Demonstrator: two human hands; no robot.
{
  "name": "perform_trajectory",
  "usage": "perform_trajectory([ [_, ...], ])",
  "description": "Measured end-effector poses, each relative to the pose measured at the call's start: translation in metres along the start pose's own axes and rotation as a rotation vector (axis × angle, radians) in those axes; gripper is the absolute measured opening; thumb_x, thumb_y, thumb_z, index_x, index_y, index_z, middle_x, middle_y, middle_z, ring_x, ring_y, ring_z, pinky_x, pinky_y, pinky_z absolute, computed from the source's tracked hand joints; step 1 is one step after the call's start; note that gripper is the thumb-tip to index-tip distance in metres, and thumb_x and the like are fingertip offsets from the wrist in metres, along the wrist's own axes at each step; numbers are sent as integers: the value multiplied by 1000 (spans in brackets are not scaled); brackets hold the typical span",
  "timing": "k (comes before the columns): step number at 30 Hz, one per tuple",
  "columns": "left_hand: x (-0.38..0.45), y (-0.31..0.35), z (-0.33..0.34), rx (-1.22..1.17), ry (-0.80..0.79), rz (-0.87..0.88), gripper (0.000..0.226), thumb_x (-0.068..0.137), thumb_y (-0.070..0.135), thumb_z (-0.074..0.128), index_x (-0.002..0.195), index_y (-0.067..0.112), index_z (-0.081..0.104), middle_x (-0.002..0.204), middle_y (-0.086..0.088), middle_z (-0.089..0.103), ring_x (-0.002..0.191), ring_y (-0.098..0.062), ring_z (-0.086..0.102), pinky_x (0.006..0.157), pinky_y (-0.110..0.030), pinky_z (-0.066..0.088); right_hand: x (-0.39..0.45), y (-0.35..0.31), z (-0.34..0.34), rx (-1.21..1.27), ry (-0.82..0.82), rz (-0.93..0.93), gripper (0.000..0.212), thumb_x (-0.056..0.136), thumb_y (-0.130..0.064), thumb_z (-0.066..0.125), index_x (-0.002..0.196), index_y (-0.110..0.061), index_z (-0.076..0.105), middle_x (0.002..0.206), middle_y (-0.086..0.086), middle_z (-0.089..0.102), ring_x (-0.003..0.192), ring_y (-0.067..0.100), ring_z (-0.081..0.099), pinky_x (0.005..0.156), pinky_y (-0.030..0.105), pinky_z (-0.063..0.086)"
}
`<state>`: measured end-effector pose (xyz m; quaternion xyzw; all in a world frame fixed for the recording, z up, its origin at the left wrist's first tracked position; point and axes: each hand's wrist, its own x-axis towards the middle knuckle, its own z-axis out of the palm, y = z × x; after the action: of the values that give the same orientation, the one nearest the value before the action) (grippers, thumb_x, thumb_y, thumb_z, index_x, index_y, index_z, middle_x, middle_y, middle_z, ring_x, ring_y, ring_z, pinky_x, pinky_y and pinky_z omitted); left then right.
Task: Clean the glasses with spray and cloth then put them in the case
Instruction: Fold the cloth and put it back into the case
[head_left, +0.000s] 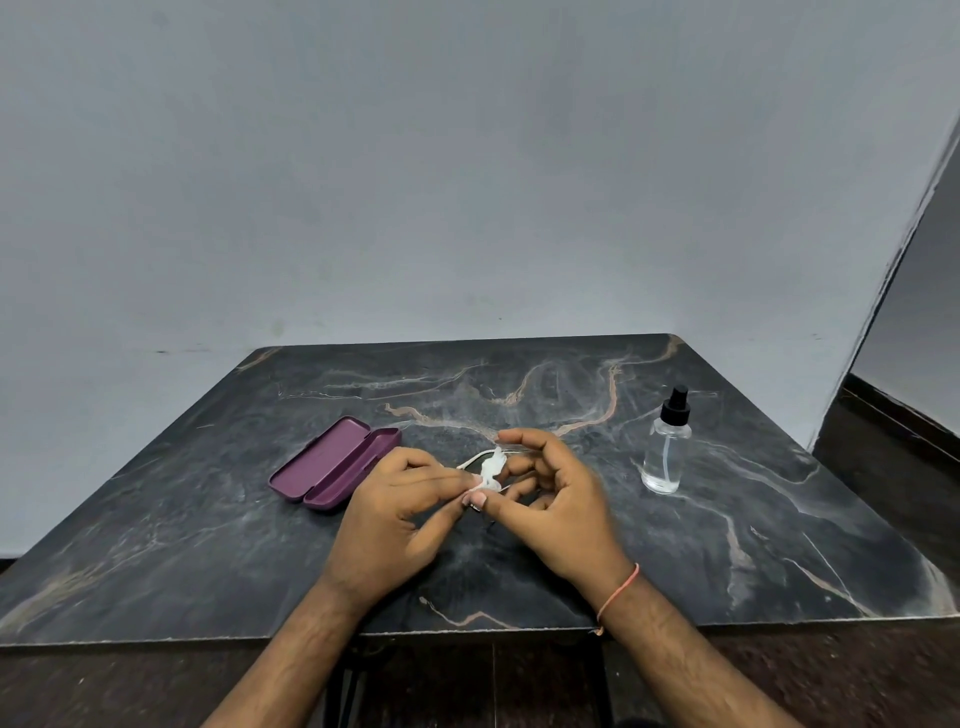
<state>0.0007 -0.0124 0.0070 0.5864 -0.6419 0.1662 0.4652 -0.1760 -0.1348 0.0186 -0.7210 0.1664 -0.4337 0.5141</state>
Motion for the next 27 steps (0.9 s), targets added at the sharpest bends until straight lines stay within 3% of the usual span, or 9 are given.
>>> perform_trajectory([
  [5, 2, 3, 0, -42, 46, -43, 18, 99, 30, 77, 113, 25, 86, 107, 23, 79, 100, -14, 70, 84, -34, 60, 1, 1, -1, 44, 16, 0, 50, 86, -4, 85, 124, -31, 69, 96, 2, 81, 77, 19, 76, 75, 30, 61],
  [10, 2, 2, -2, -79, 160, -209, 9, 97, 23, 77, 102, 20, 84, 101, 15, 80, 96, -11, 76, 84, -32, 60, 8, 7, -5, 162, 106, 70, 49, 86, 6, 79, 121, -28, 72, 97, 14, 76, 71, 19, 63, 72, 40, 61],
  [13, 1, 3, -3, -170, 200, -332, 9, 96, 27, 75, 103, 30, 80, 98, 15, 81, 90, -11, 76, 80, -28, 59, 10, 7, -9, 269, 131, 97, 47, 90, 12, 75, 122, -22, 70, 102, 24, 72, 76, 28, 64, 59, 34, 62],
  [15, 1, 5, -4, -216, 184, -365, 9, 96, 25, 72, 101, 28, 78, 96, 12, 80, 85, -13, 73, 77, -28, 58, 10, 5, -10, 336, 143, 117, 46, 91, 15, 72, 122, -18, 70, 98, 17, 72, 78, 24, 67, 57, 29, 61],
  [20, -1, 2, -3, -393, 119, -427, 11, 93, 26, 66, 103, 24, 70, 88, -6, 76, 82, -34, 72, 78, -57, 62, 12, 1, -12, 419, 171, 135, 44, 91, 18, 68, 123, -13, 71, 101, 11, 75, 85, 16, 75, 62, 29, 64],
  [24, 0, 7, -3, -536, 38, -442, 37, 90, 6, 62, 117, 32, 64, 101, -6, 82, 78, -34, 73, 77, -57, 63, 9, -3, -11, 405, 175, 120, 44, 90, 21, 68, 115, -13, 75, 96, 3, 70, 80, 9, 72, 63, 30, 65],
  [27, -2, 10, -4, -565, 10, -418, 39, 90, 22, 69, 126, 36, 62, 97, -3, 80, 72, -52, 60, 65, -65, 59, 7, -6, -11, 409, 171, 116, 44, 89, 22, 68, 113, -14, 77, 101, 8, 69, 81, 12, 72, 63, 31, 66],
])
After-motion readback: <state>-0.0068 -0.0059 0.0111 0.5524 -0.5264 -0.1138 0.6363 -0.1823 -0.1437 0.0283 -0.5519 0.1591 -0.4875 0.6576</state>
